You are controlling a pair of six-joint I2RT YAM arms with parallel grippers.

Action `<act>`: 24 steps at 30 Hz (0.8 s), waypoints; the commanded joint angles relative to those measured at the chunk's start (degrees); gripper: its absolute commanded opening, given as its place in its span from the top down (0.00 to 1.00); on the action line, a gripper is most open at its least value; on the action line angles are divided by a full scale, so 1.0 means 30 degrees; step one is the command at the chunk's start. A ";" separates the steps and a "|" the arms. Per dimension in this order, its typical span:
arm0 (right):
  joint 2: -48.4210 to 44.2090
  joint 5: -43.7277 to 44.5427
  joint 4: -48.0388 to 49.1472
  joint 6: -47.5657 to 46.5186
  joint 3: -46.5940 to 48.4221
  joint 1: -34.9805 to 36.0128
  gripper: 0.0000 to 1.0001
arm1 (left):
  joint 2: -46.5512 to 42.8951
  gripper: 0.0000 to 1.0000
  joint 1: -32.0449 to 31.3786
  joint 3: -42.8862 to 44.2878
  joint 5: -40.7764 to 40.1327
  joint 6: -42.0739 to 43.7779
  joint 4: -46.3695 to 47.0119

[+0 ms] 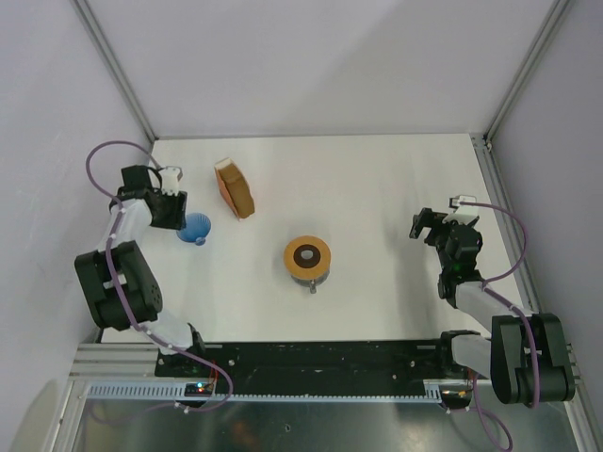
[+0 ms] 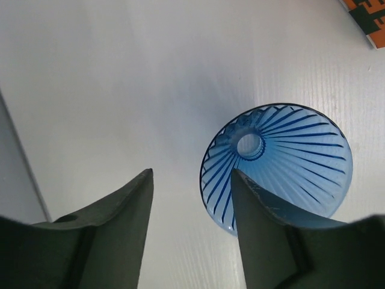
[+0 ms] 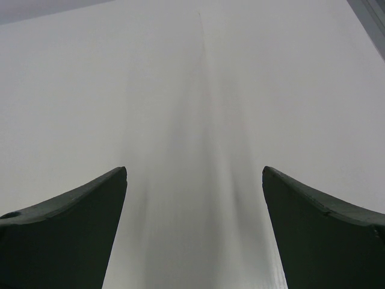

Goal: Place the coffee filter in the dripper

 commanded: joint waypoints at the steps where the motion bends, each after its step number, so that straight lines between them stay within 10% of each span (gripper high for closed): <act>1: -0.0186 -0.0034 0.0804 0.0133 0.0099 -0.0096 0.01 | 0.0985 0.45 0.0145 -0.0111 0.0932 -0.0301 0.0905; 12: -0.0187 0.0079 0.0689 0.0147 0.0099 -0.0133 0.01 | 0.1917 0.96 0.0112 -0.0278 0.2289 -0.0681 0.1107; 24: -0.1127 -0.0799 -0.2507 0.1019 0.1633 -0.0014 0.01 | -0.3859 1.00 -0.0068 -0.0887 0.6669 -0.1664 -0.1501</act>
